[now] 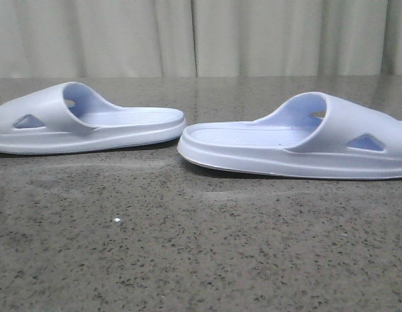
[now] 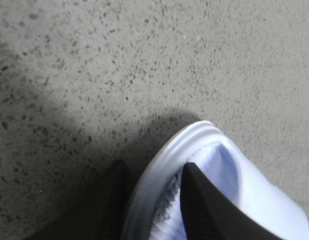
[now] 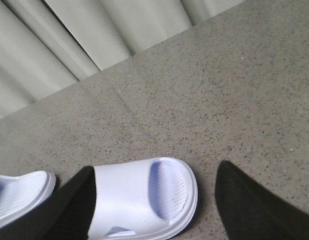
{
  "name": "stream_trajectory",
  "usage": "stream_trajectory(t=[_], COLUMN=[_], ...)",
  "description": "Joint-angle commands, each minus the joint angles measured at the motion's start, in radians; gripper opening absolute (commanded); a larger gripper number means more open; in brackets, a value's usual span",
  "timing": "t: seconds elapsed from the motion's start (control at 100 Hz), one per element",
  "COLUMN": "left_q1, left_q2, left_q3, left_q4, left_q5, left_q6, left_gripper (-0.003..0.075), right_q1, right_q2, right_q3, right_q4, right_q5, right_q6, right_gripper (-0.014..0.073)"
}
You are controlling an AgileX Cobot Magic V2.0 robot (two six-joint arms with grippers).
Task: Insert blue slippers together front up
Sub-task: 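Grasp the heel rim of the nearer slipper with the left gripper and lift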
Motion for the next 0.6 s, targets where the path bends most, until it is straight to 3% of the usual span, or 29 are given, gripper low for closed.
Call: stream_trajectory(t=[0.0, 0.15, 0.29, 0.45, 0.59], left_q1=[-0.009, -0.009, -0.009, -0.009, -0.005], left_q2=[-0.013, -0.013, -0.013, -0.015, -0.043], left_q3=[-0.012, -0.012, -0.012, -0.012, -0.012], left_q4=[-0.015, -0.015, -0.015, -0.028, -0.142], left_q5=[0.034, 0.014, -0.023, -0.053, -0.057], left_q6=[0.032, 0.07, 0.113, 0.124, 0.221], left_gripper=[0.0166, 0.0111, 0.0015, 0.0031, 0.0031], right_q1=[-0.006, -0.006, -0.006, -0.006, -0.006], right_q2=[0.016, 0.016, 0.016, 0.016, 0.016], right_q3=[-0.036, -0.036, -0.036, -0.036, -0.036], right_q4=[0.009, 0.009, 0.009, 0.009, 0.009], right_q5=[-0.085, -0.087, -0.087, -0.087, -0.087], right_q6=[0.0, 0.0, 0.0, 0.0, 0.0], right_gripper=[0.0439, 0.0439, 0.0439, 0.0439, 0.0439])
